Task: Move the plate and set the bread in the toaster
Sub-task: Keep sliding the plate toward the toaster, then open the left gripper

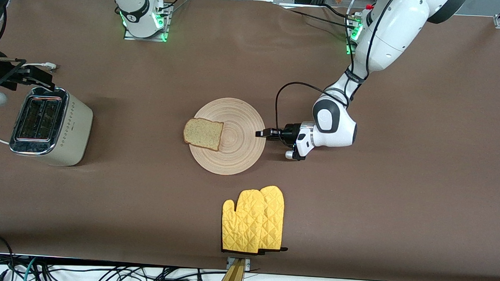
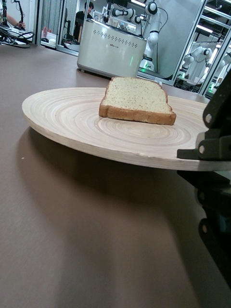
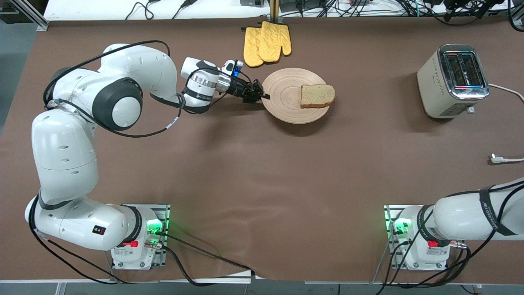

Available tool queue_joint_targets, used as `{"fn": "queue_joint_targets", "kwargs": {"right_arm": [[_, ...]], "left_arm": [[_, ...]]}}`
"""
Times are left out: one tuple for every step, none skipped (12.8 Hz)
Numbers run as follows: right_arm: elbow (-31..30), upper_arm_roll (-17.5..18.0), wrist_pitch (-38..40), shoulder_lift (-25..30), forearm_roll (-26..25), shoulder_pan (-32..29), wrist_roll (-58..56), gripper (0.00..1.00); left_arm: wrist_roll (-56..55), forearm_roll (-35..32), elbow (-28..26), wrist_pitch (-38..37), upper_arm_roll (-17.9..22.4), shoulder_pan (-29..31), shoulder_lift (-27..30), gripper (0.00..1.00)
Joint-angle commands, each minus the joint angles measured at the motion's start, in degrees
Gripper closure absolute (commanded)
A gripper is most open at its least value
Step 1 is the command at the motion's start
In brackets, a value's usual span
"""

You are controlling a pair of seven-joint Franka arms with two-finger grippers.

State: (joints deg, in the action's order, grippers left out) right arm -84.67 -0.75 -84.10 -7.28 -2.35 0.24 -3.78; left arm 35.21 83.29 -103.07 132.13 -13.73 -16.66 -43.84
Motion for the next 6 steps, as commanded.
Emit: {"fn": "queue_joint_targets", "kwargs": {"right_arm": [[1.18,0.04,1.92,-0.37,0.33,0.29,-0.79,0.00],[0.92,0.04,1.92,-0.63,0.41,0.29,-0.79,0.00],[0.83,0.13,1.92,-1.33,0.76,0.29,-0.10,0.00],[0.74,0.13,1.66,-2.03,0.94,0.55,0.08,0.00],[0.04,0.13,1.05,-2.73,1.73,1.07,0.26,0.00],[-0.84,0.13,0.52,-3.61,4.17,1.25,0.78,0.00]], "left_arm": [[2.15,2.58,1.29,-0.65,1.07,-0.66,0.07,0.54],[2.06,3.01,1.29,-0.65,1.25,-0.57,0.51,0.43],[2.06,3.45,0.77,-0.65,1.51,-0.39,1.47,0.00],[1.45,3.54,0.15,-0.74,1.86,-0.05,3.04,0.00],[1.01,3.55,-1.07,-0.74,1.95,0.48,4.89,0.00],[0.83,3.20,-2.48,-0.74,1.95,1.62,6.73,0.00]]}}
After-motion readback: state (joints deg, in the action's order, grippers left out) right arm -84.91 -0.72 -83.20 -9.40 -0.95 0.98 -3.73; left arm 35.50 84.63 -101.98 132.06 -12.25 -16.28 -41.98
